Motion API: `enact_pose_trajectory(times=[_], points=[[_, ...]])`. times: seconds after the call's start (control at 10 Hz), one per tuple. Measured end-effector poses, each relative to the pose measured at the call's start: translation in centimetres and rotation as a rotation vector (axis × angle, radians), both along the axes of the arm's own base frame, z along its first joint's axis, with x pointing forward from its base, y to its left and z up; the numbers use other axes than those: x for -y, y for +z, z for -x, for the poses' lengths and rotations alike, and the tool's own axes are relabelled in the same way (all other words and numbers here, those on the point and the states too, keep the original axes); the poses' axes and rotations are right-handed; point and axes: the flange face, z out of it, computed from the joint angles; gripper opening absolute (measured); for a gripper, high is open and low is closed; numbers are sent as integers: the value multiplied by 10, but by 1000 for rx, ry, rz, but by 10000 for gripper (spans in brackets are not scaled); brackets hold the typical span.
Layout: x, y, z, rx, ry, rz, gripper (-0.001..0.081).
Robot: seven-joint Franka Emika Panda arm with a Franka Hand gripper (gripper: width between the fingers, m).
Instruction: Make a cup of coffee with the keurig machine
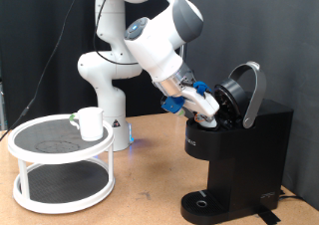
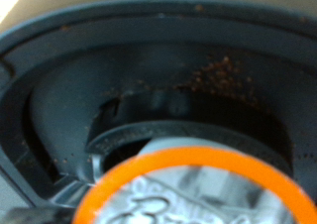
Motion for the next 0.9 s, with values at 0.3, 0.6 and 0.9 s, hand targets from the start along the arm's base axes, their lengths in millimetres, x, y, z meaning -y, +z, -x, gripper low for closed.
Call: enact_pose_trajectory(times=[0.3, 0.6, 0.9], points=[[0, -5, -1, -7, -4, 0, 719], [-1, -3, 0, -6, -5, -32, 803], [-1, 10, 7, -18, 35, -84, 807]])
